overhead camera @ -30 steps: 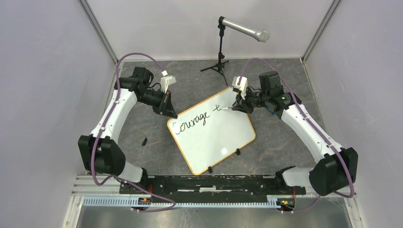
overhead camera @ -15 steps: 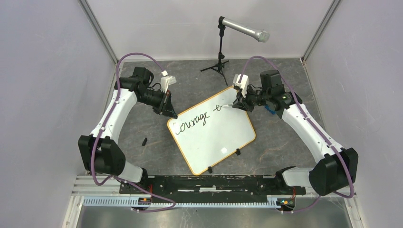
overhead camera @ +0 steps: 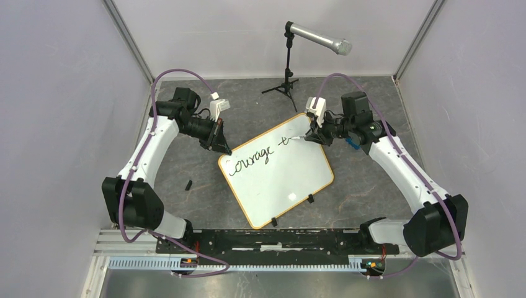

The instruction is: Write a sentence on the whiteboard

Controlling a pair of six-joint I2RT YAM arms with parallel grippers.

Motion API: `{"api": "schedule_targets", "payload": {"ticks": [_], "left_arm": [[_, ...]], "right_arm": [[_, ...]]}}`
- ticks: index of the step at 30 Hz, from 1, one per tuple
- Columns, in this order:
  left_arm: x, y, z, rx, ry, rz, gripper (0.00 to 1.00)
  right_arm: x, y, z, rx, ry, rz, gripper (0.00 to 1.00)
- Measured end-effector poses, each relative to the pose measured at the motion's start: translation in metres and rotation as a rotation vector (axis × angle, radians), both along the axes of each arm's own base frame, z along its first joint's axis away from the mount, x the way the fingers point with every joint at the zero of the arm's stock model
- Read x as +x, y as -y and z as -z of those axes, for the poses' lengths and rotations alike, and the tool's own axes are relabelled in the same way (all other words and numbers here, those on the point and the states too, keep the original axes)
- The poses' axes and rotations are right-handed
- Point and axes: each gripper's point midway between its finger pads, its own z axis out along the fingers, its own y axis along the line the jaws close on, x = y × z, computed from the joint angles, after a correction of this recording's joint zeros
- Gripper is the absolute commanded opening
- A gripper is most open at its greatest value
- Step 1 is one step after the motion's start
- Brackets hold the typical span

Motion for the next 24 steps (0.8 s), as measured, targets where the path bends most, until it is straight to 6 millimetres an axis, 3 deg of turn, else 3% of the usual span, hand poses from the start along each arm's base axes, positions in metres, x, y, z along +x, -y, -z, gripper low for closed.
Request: {"api": "schedule_targets", "payload": {"ticks": [12,24], "left_arm": [[0.0,0.0,0.0,0.001,0.001,0.001,0.02],[0.0,0.0,0.0,0.003,0.002,0.0,0.02]], "right_arm": [[0.005,0.013,0.003,-0.011,0.001,0.028,0.0],[0.009,0.012,0.002,-0.01,-0.001,0.03,0.0]]}}
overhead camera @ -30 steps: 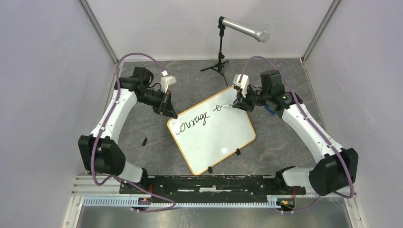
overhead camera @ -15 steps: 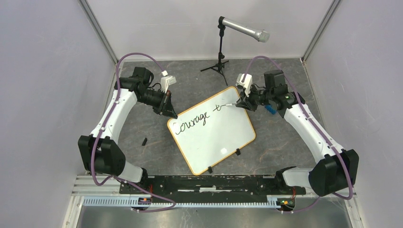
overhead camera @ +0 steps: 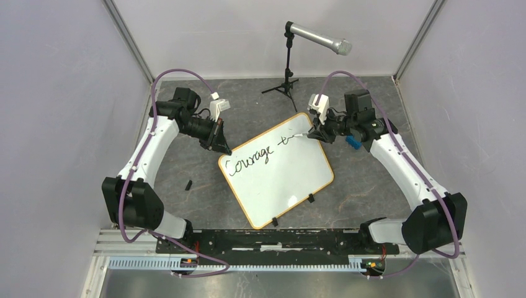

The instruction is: Write a sentence on the whiteboard

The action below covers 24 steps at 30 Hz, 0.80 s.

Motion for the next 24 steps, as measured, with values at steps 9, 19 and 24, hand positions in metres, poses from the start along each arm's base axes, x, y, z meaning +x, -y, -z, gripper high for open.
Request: {"api": "schedule_targets", "payload": {"ticks": [9,19,24], "left_arm": [[0.0,0.0,0.0,0.0,-0.001,0.0,0.03],[-0.001,0.0,0.0,0.0,-0.004,0.001,0.02],[-0.001,0.0,0.0,0.0,-0.004,0.001,0.02]], "right_arm": [[0.002,-0.003,-0.006,0.015,0.0,-0.003,0.0],[-0.006,-0.016,-0.005,0.023,-0.011,-0.048,0.0],[-0.007,-0.018,-0.005,0.023,-0.011,-0.053,0.0]]}}
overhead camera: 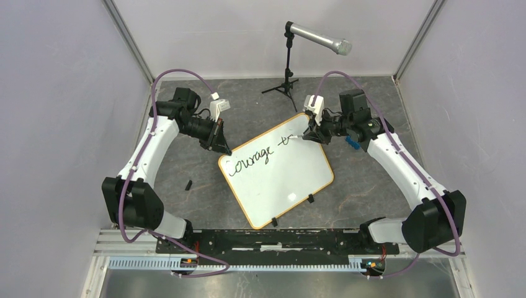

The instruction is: Write a sentence on the whiteboard

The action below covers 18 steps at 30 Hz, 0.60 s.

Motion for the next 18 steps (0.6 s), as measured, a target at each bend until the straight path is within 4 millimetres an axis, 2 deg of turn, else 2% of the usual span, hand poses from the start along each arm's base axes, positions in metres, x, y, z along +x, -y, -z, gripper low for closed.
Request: {"api": "schedule_targets", "payload": {"ticks": [18], "left_arm": [[-0.0001,0.0001,0.0,0.0,0.0,0.001,0.02]], "right_arm": [[0.0006,0.0085,0.0027,-0.03,0.007,0.017,0.0]]}}
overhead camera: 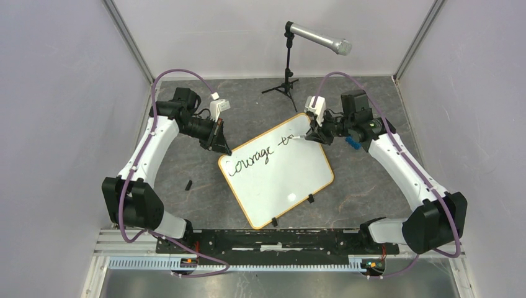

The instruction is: Write a sentence on the whiteboard

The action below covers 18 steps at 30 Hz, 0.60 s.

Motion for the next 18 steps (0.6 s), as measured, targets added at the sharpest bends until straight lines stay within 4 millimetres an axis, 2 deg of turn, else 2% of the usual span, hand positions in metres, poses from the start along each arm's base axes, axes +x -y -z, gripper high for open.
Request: {"api": "schedule_targets", "payload": {"ticks": [9,18], "left_arm": [[0.0,0.0,-0.001,0.004,0.001,0.001,0.04],[0.006,0.002,-0.005,0.045,0.052,0.056,0.04]], "right_arm": [[-0.009,0.0,-0.001,0.006,-0.03,-0.017,0.0],[-0.031,-0.012,-0.042,0.097,0.015,-0.113,0.0]]}}
